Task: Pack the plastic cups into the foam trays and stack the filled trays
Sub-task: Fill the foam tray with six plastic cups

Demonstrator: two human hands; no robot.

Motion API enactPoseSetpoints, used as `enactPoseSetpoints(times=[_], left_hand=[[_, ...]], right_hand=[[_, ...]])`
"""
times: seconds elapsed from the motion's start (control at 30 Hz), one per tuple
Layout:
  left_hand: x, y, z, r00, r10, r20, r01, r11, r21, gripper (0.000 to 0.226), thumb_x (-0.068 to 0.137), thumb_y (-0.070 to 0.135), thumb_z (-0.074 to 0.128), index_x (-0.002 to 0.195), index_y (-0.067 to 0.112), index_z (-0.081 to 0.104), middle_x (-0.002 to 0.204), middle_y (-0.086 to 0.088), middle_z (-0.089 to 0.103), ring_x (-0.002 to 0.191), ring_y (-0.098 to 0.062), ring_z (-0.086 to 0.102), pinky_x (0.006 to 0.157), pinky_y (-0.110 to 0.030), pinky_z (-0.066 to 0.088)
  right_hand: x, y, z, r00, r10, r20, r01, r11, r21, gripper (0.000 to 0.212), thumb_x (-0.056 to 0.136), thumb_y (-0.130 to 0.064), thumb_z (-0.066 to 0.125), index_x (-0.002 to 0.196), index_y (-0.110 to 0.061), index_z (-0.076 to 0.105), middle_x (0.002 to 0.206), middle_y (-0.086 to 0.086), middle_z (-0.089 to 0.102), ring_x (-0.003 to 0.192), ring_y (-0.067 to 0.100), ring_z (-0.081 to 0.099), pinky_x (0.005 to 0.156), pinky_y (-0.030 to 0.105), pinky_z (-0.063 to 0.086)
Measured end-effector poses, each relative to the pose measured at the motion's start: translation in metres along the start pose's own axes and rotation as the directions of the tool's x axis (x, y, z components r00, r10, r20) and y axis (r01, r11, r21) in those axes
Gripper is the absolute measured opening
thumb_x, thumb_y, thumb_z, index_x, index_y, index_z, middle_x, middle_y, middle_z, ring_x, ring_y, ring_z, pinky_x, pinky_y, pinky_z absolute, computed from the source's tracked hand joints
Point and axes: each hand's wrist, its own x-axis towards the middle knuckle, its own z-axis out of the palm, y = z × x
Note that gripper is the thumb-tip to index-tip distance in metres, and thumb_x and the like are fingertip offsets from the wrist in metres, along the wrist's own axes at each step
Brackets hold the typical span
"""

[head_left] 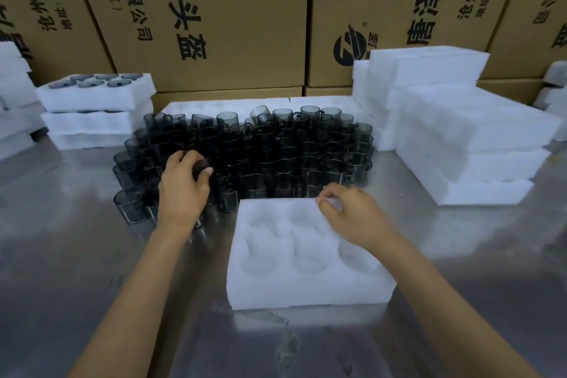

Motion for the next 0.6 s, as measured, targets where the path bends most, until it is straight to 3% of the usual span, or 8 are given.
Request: enactPoseSetpoints(times=[0.07,0.13,0.2,0.27,0.33,0.4,0.47,0.6], left_hand=[[-0.007,0.009,-0.008,0.998,0.067,0.018,-0.065,0.993,-0.094,0.012,0.092,0.016,0.069,0.102,0.012,0.064,0.124,-0.003,0.055,0.097,-0.019,0.056,0.090,-0.031,0.048],[-0.012,0.021,-0.018,0.994,0.058,0.088,-0.029,0.953,-0.300,0.014,0.088,0.015,0.074,0.097,0.021,0.065,0.122,0.006,0.057,0.104,-0.011,0.059,0.091,-0.018,0.047],[-0.020,0.033,-0.027,0.978,0.037,0.205,0.078,0.848,-0.524,0.027,0.082,0.015,0.080,0.096,0.031,0.064,0.115,0.014,0.062,0.103,-0.002,0.063,0.086,-0.013,0.052],[-0.028,0.042,-0.030,0.964,0.081,0.254,0.099,0.777,-0.622,0.045,0.076,0.013,0.085,0.107,0.036,0.062,0.114,0.012,0.063,0.100,-0.001,0.064,0.080,-0.013,0.052],[-0.034,0.048,-0.029,0.945,0.134,0.300,0.104,0.744,-0.660,0.066,0.071,0.011,0.088,0.124,0.036,0.058,0.116,0.006,0.061,0.101,-0.004,0.065,0.080,-0.016,0.052],[-0.037,0.049,-0.027,0.907,0.180,0.382,0.136,0.730,-0.669,0.076,0.067,0.015,0.090,0.132,0.036,0.056,0.120,0.004,0.061,0.107,-0.007,0.064,0.085,-0.022,0.053],[-0.038,0.046,-0.026,0.865,0.224,0.450,0.148,0.743,-0.653,0.074,0.069,0.015,0.089,0.132,0.037,0.057,0.124,0.007,0.063,0.115,-0.009,0.062,0.093,-0.025,0.053],[-0.038,0.042,-0.028,0.822,0.262,0.506,0.144,0.764,-0.629,0.073,0.069,0.008,0.089,0.130,0.037,0.060,0.122,0.008,0.063,0.112,-0.007,0.063,0.089,-0.020,0.051]], right_hand=[[0.001,-0.004,-0.002,0.999,-0.018,-0.038,0.016,0.999,-0.048,0.017,0.098,-0.032,0.055,0.108,-0.022,0.065,0.102,-0.005,0.071,0.105,0.021,0.059,0.101,0.037,0.041],[0.003,-0.013,-0.005,0.989,-0.048,-0.137,0.049,0.999,-0.001,0.017,0.095,-0.026,0.059,0.110,-0.021,0.065,0.101,-0.005,0.070,0.105,0.020,0.060,0.103,0.040,0.041],[0.006,-0.028,-0.008,0.983,-0.024,-0.179,0.063,0.975,0.213,0.018,0.094,-0.022,0.062,0.111,-0.022,0.064,0.101,-0.008,0.068,0.100,0.016,0.061,0.096,0.034,0.048],[0.009,-0.045,-0.010,0.997,-0.003,-0.071,0.035,0.889,0.456,0.023,0.094,-0.026,0.064,0.117,-0.025,0.063,0.106,-0.009,0.068,0.100,0.010,0.063,0.086,0.021,0.051],[0.009,-0.060,-0.009,0.993,-0.040,0.114,-0.041,0.773,0.634,0.032,0.094,-0.034,0.065,0.126,-0.030,0.061,0.114,-0.014,0.069,0.102,-0.002,0.064,0.082,0.012,0.049],[0.008,-0.068,-0.005,0.970,-0.088,0.228,-0.108,0.681,0.724,0.038,0.095,-0.036,0.063,0.133,-0.033,0.058,0.120,-0.015,0.069,0.109,-0.004,0.063,0.091,0.019,0.051],[0.007,-0.070,0.000,0.963,-0.111,0.245,-0.120,0.639,0.760,0.041,0.097,-0.029,0.062,0.137,-0.030,0.056,0.124,-0.012,0.068,0.114,0.003,0.063,0.098,0.028,0.053],[0.001,-0.068,0.002,0.969,-0.125,0.213,-0.091,0.621,0.779,0.041,0.094,-0.011,0.063,0.132,-0.026,0.060,0.118,-0.007,0.072,0.102,0.007,0.066,0.098,0.032,0.051]])
